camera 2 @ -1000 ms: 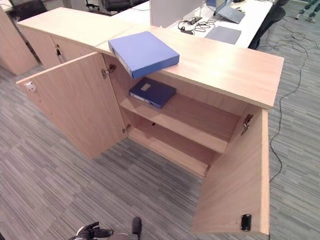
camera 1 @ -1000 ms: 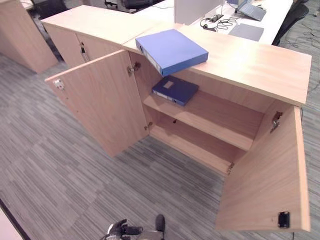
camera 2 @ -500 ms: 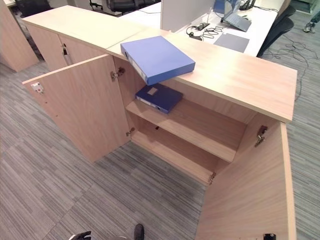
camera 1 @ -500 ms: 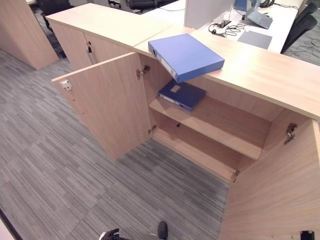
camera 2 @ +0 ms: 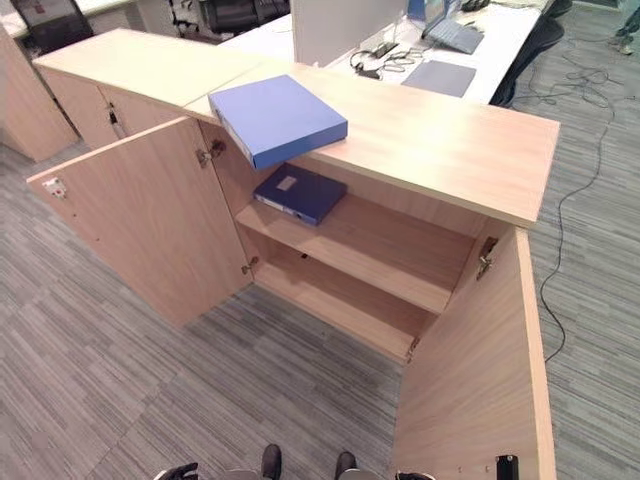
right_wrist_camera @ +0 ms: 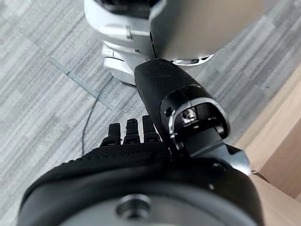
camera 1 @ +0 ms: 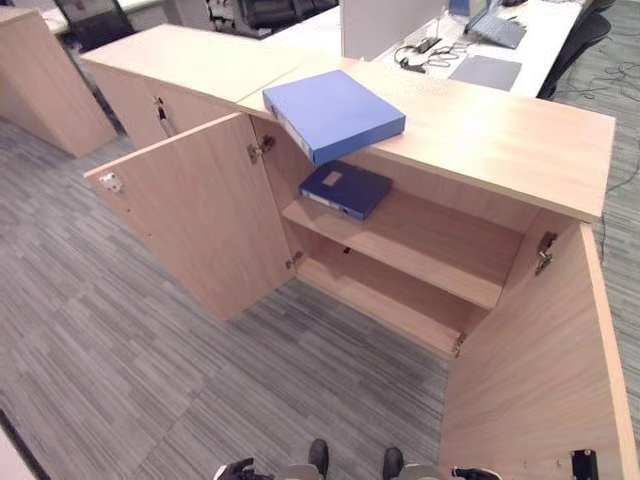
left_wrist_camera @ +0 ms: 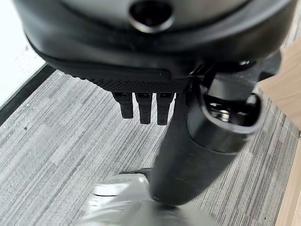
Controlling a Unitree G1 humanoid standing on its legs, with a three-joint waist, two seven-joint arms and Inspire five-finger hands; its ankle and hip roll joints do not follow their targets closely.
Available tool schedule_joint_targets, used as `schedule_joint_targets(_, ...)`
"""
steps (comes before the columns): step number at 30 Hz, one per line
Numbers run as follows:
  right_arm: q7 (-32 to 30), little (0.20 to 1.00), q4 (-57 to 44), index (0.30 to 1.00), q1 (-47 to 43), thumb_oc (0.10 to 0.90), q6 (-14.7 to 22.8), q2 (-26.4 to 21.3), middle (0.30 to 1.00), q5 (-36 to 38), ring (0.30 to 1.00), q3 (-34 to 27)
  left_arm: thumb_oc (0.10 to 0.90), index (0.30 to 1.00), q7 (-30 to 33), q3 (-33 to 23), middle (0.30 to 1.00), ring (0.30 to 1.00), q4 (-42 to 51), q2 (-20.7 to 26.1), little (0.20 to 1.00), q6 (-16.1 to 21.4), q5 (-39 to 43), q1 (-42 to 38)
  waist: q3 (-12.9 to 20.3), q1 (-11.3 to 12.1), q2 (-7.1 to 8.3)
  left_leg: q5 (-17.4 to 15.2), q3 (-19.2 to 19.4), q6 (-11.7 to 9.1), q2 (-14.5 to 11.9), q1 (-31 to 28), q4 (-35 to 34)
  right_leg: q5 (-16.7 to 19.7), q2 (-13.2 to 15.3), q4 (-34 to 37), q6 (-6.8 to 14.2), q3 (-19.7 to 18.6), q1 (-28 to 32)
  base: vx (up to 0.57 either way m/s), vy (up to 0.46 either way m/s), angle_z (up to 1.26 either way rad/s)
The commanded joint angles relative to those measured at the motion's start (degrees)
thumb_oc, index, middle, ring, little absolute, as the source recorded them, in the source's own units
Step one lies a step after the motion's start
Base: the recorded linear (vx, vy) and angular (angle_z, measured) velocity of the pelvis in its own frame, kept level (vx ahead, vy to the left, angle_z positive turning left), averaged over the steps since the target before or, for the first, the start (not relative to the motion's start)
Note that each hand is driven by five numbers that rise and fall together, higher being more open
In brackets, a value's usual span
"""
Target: Put the empty folder in the office cabinet
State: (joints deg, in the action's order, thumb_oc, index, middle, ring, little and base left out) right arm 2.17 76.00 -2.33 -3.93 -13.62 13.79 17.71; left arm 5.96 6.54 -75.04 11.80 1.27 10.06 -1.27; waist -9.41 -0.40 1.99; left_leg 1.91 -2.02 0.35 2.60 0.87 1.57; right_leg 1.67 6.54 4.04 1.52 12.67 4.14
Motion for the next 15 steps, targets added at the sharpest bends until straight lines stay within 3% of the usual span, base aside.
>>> schedule_joint_targets(1,-0.4,0.9,0.2,0.9,-5.3,0.8,2.1,3.6,0.9,2.2,0.9,-1.5,0.8,0.9,0.0,1.9,0.9,0.9,0.1,-1.3,0.9,0.8,0.7,0.9,2.8,0.9,-2.41,-11.4,-2.6,1.8,0.3,-13.0,-3.4,1.9,-3.1,-6.3,3.5,-1.0,-11.8,0.23,-0.179,0.34)
schedule_joint_targets(6,-1.7,0.9,1.5,0.9,-4.2,0.8,2.6,1.9,0.9,3.5,0.9,-3.7,0.8,0.9,0.0,3.2,0.9,0.9,0.2,-1.7,0.9,0.8,0.5,0.2,4.8,0.5,-1.5,-12.3,-2.9,-0.4,-2.7,-13.1,-2.5,-1.0,-5.7,-4.2,2.0,-0.2,-8.3,0.22,-0.169,0.55)
schedule_joint_targets(11,-2.0,0.9,1.6,0.9,-3.5,0.8,2.8,1.6,0.9,4.4,0.9,-4.3,0.8,0.9,0.4,3.6,0.9,0.9,0.7,-1.6,0.9,1.0,0.8,-0.2,4.9,0.4,-1.0,-12.7,-2.8,-1.1,-3.4,-12.3,1.8,-3.1,-7.0,-5.2,0.6,-1.7,-7.5,0.14,-0.095,0.06)
schedule_joint_targets(12,-2.4,0.9,2.2,0.9,-3.2,0.8,3.0,1.3,0.9,4.8,0.9,-5.2,0.8,0.9,0.6,4.1,0.9,0.9,1.6,-1.8,0.9,1.4,1.1,-0.8,4.4,0.1,-0.7,-11.3,-0.5,-2.1,-4.2,-10.3,7.8,-4.5,-7.1,-6.2,-0.2,-1.7,-6.1,0.07,-0.041,-0.1)
schedule_joint_targets(13,-2.4,0.9,2.2,0.9,-3.2,0.8,3.0,1.3,0.9,4.8,0.9,-5.2,0.8,0.9,0.6,4.1,0.9,0.9,1.6,-1.8,0.9,1.4,1.1,-0.9,4.5,0.0,-0.59,-11.2,-0.6,-2.1,-4.1,-10.1,7.9,-4.5,-7.0,-6.2,-0.2,-1.6,-6.3,0.1,-0.025,-0.05)
schedule_joint_targets(14,-3.2,0.9,3.1,0.9,-3.3,0.8,3.1,1.0,0.9,5.9,0.9,-6.2,0.8,0.9,0.9,5.3,0.9,0.9,2.8,-2.1,0.9,1.7,1.1,-1.5,3.5,-0.2,0.31,-9.5,3.3,-1.9,-5.6,-6.3,10.5,-5.2,-5.5,-6.1,-0.4,-0.7,-4.5,0.04,0.032,0.0)
schedule_joint_targets(15,-3.3,0.9,3.5,0.9,-3.4,0.8,3.1,0.9,0.9,6.3,0.9,-6.8,0.8,0.9,0.9,5.7,0.9,0.9,3.6,-2.1,0.9,1.8,1.1,-1.7,3.3,-0.2,0.76,-9.0,4.7,-1.5,-6.5,-5.4,10.0,-5.3,-4.8,-6.0,-0.3,-0.4,-3.9,0.07,0.054,0.02)
